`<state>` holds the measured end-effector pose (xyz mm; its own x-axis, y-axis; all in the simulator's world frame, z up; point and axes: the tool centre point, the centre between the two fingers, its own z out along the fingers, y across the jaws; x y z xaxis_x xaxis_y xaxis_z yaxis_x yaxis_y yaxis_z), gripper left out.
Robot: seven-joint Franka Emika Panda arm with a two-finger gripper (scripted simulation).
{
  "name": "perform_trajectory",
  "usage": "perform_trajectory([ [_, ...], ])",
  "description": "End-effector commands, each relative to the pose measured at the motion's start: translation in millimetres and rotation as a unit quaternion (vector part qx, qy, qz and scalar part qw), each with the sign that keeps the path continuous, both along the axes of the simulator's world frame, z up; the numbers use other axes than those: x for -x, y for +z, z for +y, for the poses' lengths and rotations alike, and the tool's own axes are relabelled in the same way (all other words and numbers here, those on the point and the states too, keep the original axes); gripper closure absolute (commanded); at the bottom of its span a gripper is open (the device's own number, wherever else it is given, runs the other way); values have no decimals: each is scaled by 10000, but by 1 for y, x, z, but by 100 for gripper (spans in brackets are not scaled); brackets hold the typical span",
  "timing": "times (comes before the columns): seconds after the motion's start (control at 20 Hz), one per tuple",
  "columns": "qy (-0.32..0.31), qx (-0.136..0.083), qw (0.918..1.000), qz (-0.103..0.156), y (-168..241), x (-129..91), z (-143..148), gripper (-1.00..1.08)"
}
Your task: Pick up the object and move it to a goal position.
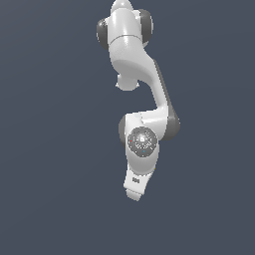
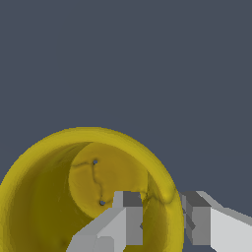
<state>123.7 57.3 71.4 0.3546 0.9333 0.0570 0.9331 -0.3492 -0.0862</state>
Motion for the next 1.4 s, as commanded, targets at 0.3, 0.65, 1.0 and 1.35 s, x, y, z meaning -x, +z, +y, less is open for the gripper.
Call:
perform_trajectory([
  [0.3,-1,0,10000,-3,-1,0,0,108],
  [0.65,52,45,9999,-108,16,-5,0,108],
  [1.0,241,212,9983,-494,76,-20,2,108],
  [1.35,577,504,9901,-1175,185,-34,11,108],
])
